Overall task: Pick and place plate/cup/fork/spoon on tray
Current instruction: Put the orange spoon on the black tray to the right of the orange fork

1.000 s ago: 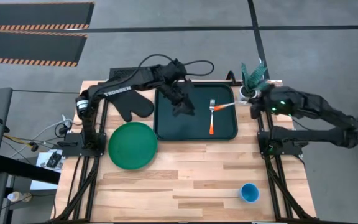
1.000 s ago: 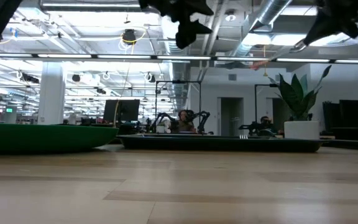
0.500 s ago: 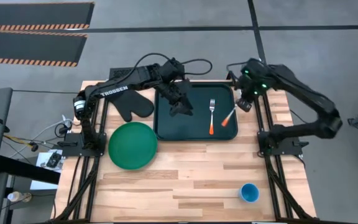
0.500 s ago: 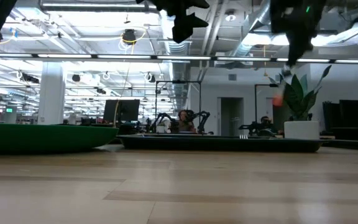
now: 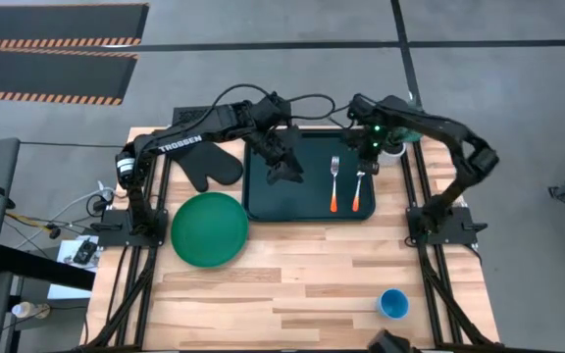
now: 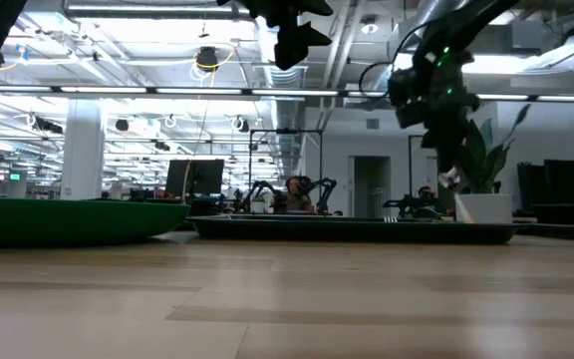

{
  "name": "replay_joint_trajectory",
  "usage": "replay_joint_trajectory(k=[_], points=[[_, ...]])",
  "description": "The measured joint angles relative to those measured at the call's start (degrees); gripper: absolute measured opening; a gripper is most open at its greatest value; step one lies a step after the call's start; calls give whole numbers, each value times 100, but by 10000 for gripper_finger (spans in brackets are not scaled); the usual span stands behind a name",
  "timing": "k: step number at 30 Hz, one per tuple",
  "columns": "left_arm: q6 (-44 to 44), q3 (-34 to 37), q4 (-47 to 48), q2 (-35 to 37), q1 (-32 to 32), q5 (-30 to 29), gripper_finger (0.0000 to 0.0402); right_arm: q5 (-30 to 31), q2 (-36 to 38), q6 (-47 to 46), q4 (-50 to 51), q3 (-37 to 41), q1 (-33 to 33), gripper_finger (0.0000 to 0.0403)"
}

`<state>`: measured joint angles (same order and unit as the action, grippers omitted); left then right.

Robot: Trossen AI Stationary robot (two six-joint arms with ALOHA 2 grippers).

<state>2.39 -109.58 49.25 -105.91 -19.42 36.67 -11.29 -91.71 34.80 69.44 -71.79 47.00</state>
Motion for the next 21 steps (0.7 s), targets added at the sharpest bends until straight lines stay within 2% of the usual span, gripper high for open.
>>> replay_joint_trajectory(k=[3, 7, 17, 21], points=[[-4, 0, -2, 0, -5, -28, 183, -284, -286, 43, -182, 0, 0, 0], [-6, 0, -2, 0, -7, -155, 183, -339, -656, 308, -320, -7, -9, 0], [-4, 0, -16, -2, -7, -329, 183, -207, -1390, 427, -913, -5, 39, 5], [-6, 0, -20, -2, -7, -493, 183, 51, -1566, 426, -1074, -35, 37, 16]])
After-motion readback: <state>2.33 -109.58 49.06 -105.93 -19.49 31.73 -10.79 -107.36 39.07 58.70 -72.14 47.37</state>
